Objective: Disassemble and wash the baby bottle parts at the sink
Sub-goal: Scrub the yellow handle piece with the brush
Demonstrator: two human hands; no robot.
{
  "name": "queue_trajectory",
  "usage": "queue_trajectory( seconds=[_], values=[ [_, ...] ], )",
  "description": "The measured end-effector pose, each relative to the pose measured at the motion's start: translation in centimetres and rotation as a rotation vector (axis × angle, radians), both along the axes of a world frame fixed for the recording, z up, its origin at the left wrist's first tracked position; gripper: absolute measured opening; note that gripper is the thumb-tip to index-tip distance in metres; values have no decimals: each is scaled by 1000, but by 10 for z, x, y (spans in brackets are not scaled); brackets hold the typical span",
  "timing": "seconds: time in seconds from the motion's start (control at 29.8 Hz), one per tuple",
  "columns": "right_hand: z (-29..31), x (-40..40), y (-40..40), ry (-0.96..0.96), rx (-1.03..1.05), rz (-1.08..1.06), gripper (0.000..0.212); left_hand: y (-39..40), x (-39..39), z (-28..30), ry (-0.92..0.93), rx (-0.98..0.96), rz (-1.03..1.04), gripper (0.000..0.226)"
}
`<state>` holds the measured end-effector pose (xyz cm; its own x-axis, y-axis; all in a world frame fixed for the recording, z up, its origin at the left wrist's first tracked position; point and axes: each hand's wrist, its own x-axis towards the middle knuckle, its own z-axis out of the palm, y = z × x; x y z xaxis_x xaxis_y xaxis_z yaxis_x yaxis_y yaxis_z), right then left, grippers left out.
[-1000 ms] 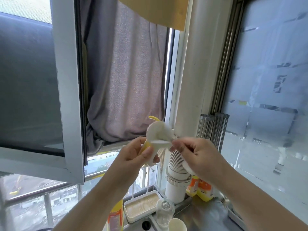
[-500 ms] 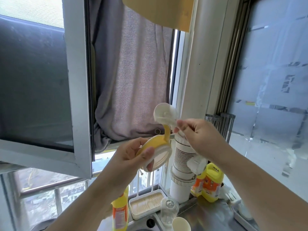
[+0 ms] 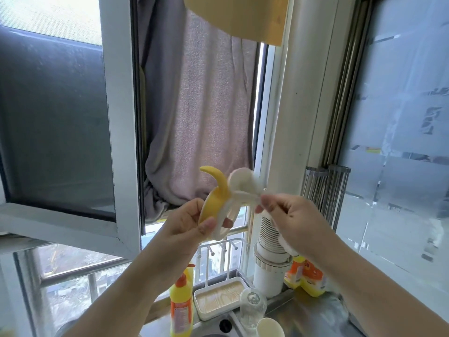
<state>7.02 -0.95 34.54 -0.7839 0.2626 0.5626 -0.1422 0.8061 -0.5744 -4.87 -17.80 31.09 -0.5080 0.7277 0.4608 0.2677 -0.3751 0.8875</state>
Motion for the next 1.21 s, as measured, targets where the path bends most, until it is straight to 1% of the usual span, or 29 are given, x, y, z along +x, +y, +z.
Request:
queue_trajectory(
  seconds=[0.07, 0.13, 0.24, 0.3, 0.34, 0.37, 0.44, 0.5, 0.57, 0.64, 0.71, 0.77, 0.81, 0.87, 0.97, 1.04, 1.11, 1.18, 1.21],
  values=[
    [1, 2, 2, -1, -40, -1, 43, -2, 2, 2, 28, -49, -24, 27],
    [-1, 4, -4, -39, -11, 68, 46, -2, 4, 2, 15, -67, -49, 29],
    [-1, 7, -13, -42, 62, 87, 49, 3, 6, 3, -27, -55, 22, 27],
    [0, 7, -9, -36, 75, 58, 46, 5, 9, 4, -32, -26, 71, 46],
    [0, 6, -6, -28, 59, 32, 44, 5, 8, 5, -41, -3, 86, 51],
    [0, 5, -1, -13, 29, -9, 42, 5, 8, 5, -53, 16, 91, 50],
    [-1, 6, 6, -1, -29, -78, 39, 4, 8, 6, -68, 26, 63, 39],
    [-2, 8, 5, -21, -69, -27, 39, 4, 10, 9, -66, 22, 30, 27],
    [-1, 10, 0, -30, -62, 45, 41, 5, 12, 10, -82, 18, 22, 23],
    [2, 7, 2, -18, -50, -6, 43, 6, 13, 8, -102, 20, 29, 25],
    [6, 6, 10, -44, -148, -64, 42, 7, 14, 7, -150, 51, 5, 29],
    [8, 7, 12, -126, -307, -9, 30, 8, 14, 7, -199, 74, -23, 34],
    [8, 7, 9, -188, -350, 36, 26, 8, 13, 6, -230, 80, -36, 36],
    [7, 3, 3, -261, -381, 102, 26, 8, 11, 6, -290, 92, -63, 39],
    [7, -7, -5, -205, -386, 94, 20, 4, 11, 6, -336, 84, -115, 36],
    [7, -12, -5, -153, -373, 71, 14, -2, 9, 5, -304, -6, -19, 33],
    [7, -17, -2, -121, -322, 17, 14, -7, 2, 5, -162, -152, 249, 26],
    [7, -19, -1, -134, -191, -58, 15, -14, -4, 9, 7, -242, 496, 37],
    [7, -20, -2, -151, -110, -83, 15, -17, -6, 12, 126, -260, 561, 43]
  ],
)
